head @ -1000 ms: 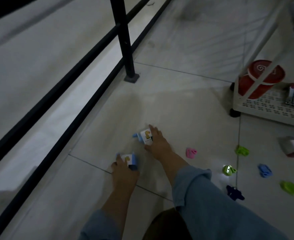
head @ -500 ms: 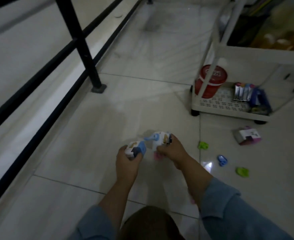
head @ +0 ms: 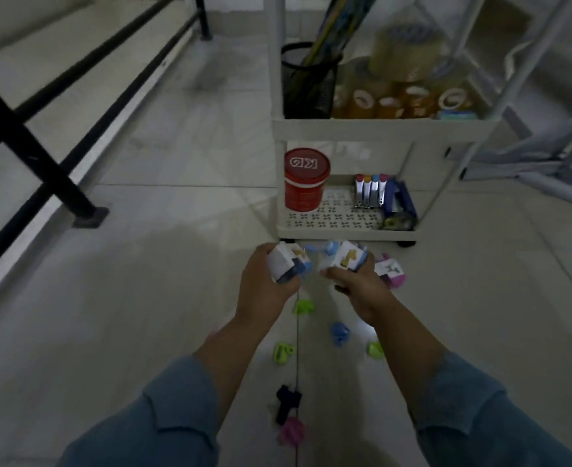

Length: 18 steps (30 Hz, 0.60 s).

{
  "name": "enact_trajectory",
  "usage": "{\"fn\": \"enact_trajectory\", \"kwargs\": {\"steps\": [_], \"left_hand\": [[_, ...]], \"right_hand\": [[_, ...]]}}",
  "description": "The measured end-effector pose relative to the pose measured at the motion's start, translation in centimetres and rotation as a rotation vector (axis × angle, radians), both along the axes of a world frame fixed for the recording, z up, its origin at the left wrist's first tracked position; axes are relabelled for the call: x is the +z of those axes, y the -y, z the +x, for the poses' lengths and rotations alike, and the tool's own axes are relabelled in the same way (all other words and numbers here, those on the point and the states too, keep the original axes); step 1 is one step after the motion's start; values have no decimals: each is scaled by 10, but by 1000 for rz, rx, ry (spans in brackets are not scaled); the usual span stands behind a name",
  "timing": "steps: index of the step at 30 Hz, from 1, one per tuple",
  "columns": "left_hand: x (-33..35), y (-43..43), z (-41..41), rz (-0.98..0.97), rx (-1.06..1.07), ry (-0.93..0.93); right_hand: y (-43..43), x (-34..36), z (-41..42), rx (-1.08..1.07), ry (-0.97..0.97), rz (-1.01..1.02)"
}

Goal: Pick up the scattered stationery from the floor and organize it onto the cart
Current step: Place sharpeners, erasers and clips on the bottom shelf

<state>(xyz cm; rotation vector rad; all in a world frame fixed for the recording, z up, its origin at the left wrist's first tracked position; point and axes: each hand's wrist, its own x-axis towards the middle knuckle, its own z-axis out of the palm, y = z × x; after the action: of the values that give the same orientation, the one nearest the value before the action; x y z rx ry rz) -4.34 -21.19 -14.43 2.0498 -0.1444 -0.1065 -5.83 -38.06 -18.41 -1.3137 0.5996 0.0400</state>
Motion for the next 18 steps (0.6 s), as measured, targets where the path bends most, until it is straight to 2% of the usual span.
{"fn": "enact_trajectory", "kwargs": {"steps": [9,14,18], "left_hand": [[-17,70,78,90,-60,204],[-29,86,111,185,-90,277],[-38,92,128,349,-111,330]], "right_hand": [[49,-1,79,-247,89,137],[59,-5,109,-215,151,-202],[62,-14,125,-107,127,-512]]}}
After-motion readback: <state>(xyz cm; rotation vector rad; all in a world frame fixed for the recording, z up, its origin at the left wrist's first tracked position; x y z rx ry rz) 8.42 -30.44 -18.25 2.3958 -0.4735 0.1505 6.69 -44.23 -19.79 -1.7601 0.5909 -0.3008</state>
